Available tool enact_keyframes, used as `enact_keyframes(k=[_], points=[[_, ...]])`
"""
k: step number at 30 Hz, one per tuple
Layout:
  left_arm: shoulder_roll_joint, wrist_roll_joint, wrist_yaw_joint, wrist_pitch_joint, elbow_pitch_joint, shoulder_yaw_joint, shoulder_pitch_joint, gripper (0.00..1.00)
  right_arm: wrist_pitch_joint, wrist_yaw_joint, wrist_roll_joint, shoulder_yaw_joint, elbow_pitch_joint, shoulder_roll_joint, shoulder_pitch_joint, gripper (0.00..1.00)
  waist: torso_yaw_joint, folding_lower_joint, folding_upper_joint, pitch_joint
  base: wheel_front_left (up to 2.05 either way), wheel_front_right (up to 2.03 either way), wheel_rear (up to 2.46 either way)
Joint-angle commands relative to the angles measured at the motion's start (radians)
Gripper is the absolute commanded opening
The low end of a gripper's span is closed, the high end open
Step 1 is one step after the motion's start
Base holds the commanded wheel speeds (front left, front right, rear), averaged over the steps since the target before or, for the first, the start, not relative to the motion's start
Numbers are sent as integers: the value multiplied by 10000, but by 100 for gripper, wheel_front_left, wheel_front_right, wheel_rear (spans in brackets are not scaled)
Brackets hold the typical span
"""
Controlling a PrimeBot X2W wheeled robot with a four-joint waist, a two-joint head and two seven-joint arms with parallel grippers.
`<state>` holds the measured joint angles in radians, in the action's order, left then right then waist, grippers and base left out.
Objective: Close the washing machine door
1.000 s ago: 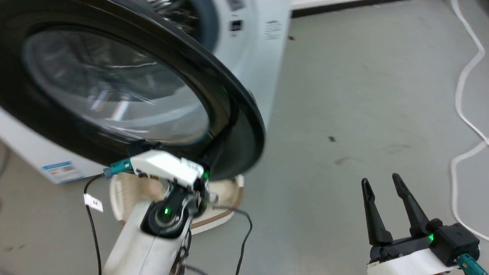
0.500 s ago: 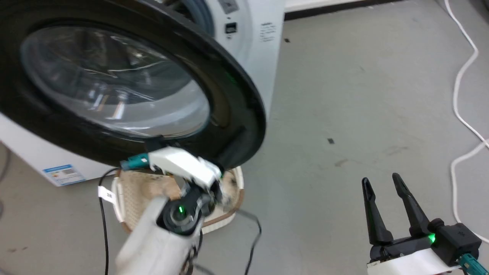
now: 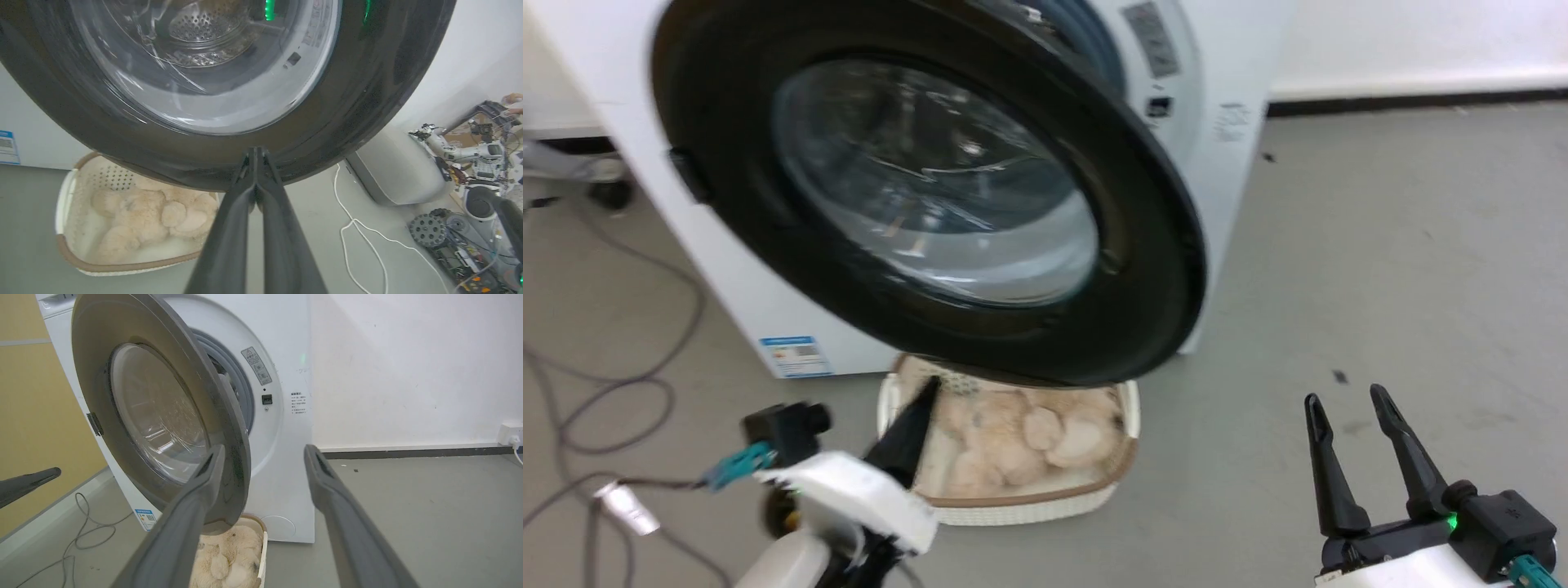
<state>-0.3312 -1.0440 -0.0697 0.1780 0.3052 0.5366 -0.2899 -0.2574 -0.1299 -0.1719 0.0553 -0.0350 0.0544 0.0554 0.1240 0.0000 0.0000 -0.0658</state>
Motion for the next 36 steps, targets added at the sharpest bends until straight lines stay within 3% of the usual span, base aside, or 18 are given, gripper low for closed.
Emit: enact_keyframes(k=[1,4,7,14,15,16,17,27,28,29,30,36], points=[[-239,567,281,405,-205,-59,226,0,-44,-8,65,6,-24,-1,124,100,-464,0,0,271,0,0,0],[-579,1875,971,788,-712,-467,570,0,-44,-8,48,-18,-17,50,182,100,-778,0,0,396,0,0,0],[-370,3114,1501,829,-1746,-1642,1121,0,-44,-8,36,-119,-28,60,244,100,-1054,0,0,472,0,0,0],[514,5884,1737,835,-3353,-3144,2719,0,-44,-8,-10,-85,2,225,274,100,-1433,0,0,593,0,0,0],[637,6092,1689,835,-3403,-3219,2900,9,-44,-8,-15,-83,9,237,281,100,-1466,0,0,602,0,0,0],[727,6297,1627,835,-3417,-3265,3054,65,-44,-8,-20,-76,14,247,290,100,-1498,0,0,608,0,0,0],[813,6484,1583,835,-3397,-3314,3184,100,-44,-8,-29,-62,22,254,301,100,-1529,0,0,613,0,0,0],[1456,7845,1209,836,-3139,-3526,3629,100,-44,-8,-125,24,279,328,276,100,-1814,0,0,327,0,0,0],[1524,7922,1153,836,-3132,-3555,3599,100,-44,-8,-161,65,275,358,256,94,-1858,0,0,266,0,0,0],[1583,8015,1113,836,-3127,-3584,3559,100,-44,-8,-170,81,254,397,225,41,-1900,0,0,203,0,0,0],[1636,8114,1075,836,-3121,-3605,3516,100,-44,-8,-187,109,225,442,186,0,-1948,0,0,130,0,0,0],[1934,8432,848,837,-3103,-3711,3257,100,-44,-8,-260,553,166,924,-249,0,-2252,0,0,-316,0,0,0]])
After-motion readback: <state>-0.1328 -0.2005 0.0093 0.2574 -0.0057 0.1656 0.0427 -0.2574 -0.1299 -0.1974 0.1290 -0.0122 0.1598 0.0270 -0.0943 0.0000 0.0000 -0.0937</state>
